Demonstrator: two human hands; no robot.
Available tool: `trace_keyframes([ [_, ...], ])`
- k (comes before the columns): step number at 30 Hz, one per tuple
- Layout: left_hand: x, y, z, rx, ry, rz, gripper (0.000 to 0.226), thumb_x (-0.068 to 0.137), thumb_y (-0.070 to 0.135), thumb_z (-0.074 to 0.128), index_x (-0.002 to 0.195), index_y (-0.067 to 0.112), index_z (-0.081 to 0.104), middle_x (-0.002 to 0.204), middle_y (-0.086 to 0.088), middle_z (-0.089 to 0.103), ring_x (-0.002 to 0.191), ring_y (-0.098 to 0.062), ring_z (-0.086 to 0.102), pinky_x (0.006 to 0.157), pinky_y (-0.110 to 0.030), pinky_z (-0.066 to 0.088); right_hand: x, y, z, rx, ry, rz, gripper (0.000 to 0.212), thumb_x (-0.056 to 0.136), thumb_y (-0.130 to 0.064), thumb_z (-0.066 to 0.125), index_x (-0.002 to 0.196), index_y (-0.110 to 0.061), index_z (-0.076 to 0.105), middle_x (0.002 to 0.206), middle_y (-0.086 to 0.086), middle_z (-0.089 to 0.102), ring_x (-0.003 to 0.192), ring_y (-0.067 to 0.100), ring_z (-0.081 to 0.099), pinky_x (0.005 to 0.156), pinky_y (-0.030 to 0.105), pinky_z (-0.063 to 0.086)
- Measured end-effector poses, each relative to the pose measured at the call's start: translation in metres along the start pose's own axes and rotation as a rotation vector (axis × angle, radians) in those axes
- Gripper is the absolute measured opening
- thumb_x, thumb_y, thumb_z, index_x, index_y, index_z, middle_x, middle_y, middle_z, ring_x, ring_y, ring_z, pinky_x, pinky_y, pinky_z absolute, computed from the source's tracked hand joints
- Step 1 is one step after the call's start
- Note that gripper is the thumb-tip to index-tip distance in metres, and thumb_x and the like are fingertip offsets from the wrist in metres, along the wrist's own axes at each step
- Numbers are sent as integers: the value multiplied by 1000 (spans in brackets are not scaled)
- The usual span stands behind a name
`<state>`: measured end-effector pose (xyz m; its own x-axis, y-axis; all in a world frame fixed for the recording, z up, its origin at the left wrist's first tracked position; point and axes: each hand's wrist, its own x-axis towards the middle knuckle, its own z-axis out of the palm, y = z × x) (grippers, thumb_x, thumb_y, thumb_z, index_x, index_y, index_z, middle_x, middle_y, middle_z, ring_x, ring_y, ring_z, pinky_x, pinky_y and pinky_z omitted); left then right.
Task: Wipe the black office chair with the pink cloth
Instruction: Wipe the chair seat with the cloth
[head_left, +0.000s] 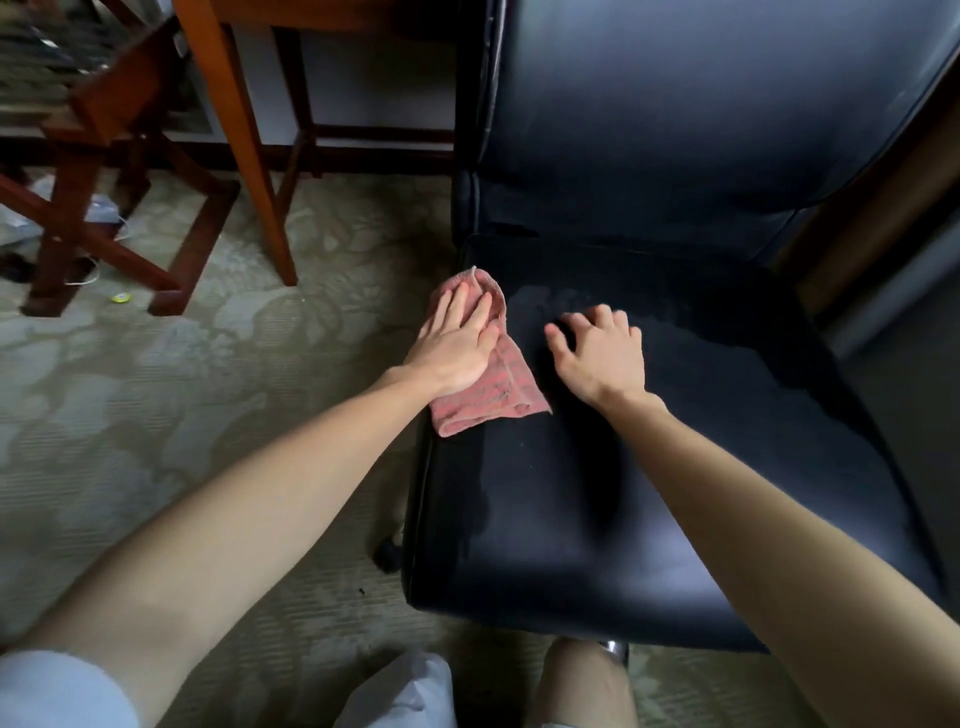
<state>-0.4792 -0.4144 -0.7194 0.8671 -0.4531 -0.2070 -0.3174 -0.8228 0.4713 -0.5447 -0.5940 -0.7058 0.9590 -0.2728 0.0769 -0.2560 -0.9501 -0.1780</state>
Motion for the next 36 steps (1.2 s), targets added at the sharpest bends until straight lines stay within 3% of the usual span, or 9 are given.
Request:
trace_keyframes([
  [2, -11, 0, 3, -9, -8, 10, 57, 106, 48, 12, 158, 31, -4, 163, 3, -24, 148, -13, -26, 121, -41, -8, 22, -3, -2, 19, 8, 6, 51, 102, -47, 32, 146, -23, 42, 148, 11, 38, 136, 29, 30, 110, 42, 22],
  [6, -9, -1, 1, 32, -11, 9, 58, 106, 48, 13, 158, 29, -6, 163, 3, -25, 147, -12, -27, 121, -40, -8, 44, 1, 12, 3, -143, 18, 55, 103, -49, 20, 155, -33, 17, 164, 4, 7, 151, 26, 0, 118, 43, 8],
  [12, 80, 5, -25, 19, -19, -73, 59, 106, 47, 15, 159, 28, -5, 163, 1, -25, 151, -18, -20, 122, -46, -3, 46, 5, 19, -30, -144, 25, 54, 102, -50, 16, 154, -37, 17, 164, 0, 9, 151, 22, -3, 118, 37, 6],
  [16, 110, 5, -32, 15, -11, -37, 58, 107, 47, 15, 159, 29, -3, 164, 2, -24, 151, -17, -19, 121, -46, -2, 52, 6, 22, 24, -125, 69, 53, 102, -51, 18, 153, -39, 20, 164, -2, 10, 151, 20, -3, 118, 37, 5],
  [25, 25, -7, -5, 62, -1, 97, 56, 107, 44, 14, 159, 28, -1, 164, 3, -21, 148, -12, -26, 122, -37, -7, 49, 3, 24, 95, -115, 86, 51, 103, -46, 13, 154, -38, 19, 164, -3, 9, 151, 18, -4, 119, 37, 3],
  [29, -19, -6, 9, 97, -11, 73, 57, 107, 45, 14, 158, 29, -5, 162, 5, -26, 145, -9, -31, 121, -35, -12, 41, 5, 23, 79, -129, 20, 50, 104, -44, 13, 154, -38, 18, 164, -3, 7, 151, 17, -4, 121, 36, 0],
  [36, 55, 4, -12, 155, 24, -19, 58, 106, 48, 10, 158, 29, -5, 164, 2, -22, 149, -15, -25, 122, -42, -10, 37, 11, 21, 69, -200, -56, 49, 105, -41, 15, 154, -40, 12, 164, -7, 1, 151, 15, -9, 121, 35, -4],
])
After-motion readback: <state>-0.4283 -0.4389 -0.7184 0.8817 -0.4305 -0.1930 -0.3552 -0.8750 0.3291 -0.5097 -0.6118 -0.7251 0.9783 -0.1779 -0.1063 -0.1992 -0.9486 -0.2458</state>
